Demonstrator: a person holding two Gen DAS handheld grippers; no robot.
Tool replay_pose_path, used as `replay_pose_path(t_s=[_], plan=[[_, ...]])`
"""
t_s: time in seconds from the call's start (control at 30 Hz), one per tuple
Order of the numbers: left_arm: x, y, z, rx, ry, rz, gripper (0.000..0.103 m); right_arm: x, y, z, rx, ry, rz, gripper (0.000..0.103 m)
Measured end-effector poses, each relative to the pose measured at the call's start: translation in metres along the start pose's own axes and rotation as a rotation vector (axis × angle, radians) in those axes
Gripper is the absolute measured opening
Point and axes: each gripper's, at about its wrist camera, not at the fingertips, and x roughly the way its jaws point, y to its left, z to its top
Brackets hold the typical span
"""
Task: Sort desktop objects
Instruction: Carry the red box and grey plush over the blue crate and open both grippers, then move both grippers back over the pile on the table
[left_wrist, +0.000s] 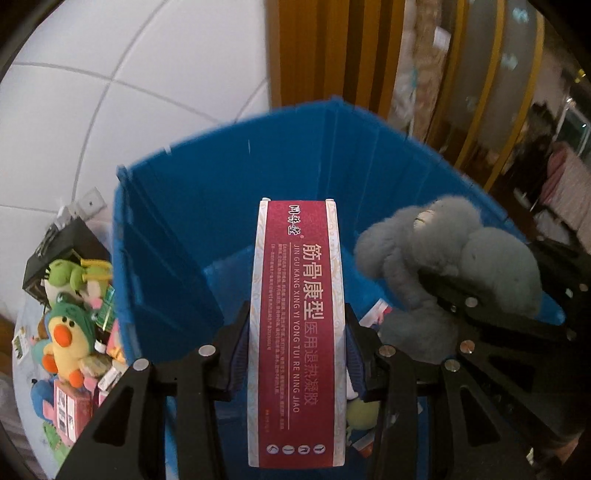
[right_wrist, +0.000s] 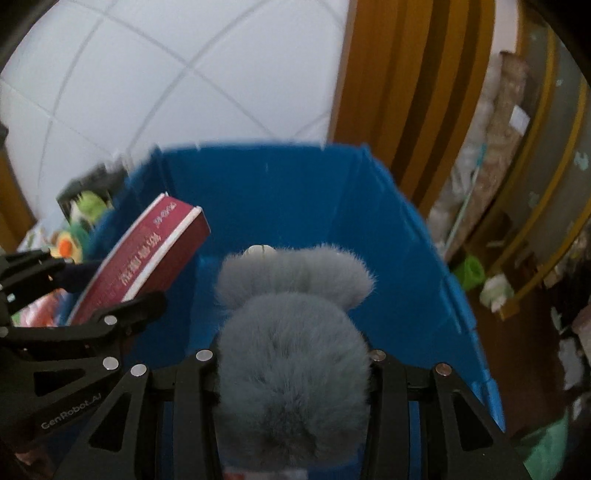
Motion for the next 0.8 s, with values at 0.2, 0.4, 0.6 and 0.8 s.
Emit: replay_pose_path(t_s=[0.2,0.4,0.6,0.8], plan=[[0.017,-0.003,-0.006,0.009,0.064,0.036,0.043,0.034,-0.015,-0.014,-0.027,0.102,-0.002,0.04],[0.016,-0.006,-0.005,0.012,0.086,0.043,0.047,0.029,-0.021,-0.014,-0.061,0.107,-0.021,0.04],[0.004,-0.009,-0.005,0.043,0.054,0.065,0.069,0.025,-0.019,-0.012,-0.067,0.094,-0.026,0.048],[-0.017,0.001,-0.013,0.046,0.01,0.071,0.07,0.012,-0.014,-0.013,-0.074,0.074,-0.048,0.086]])
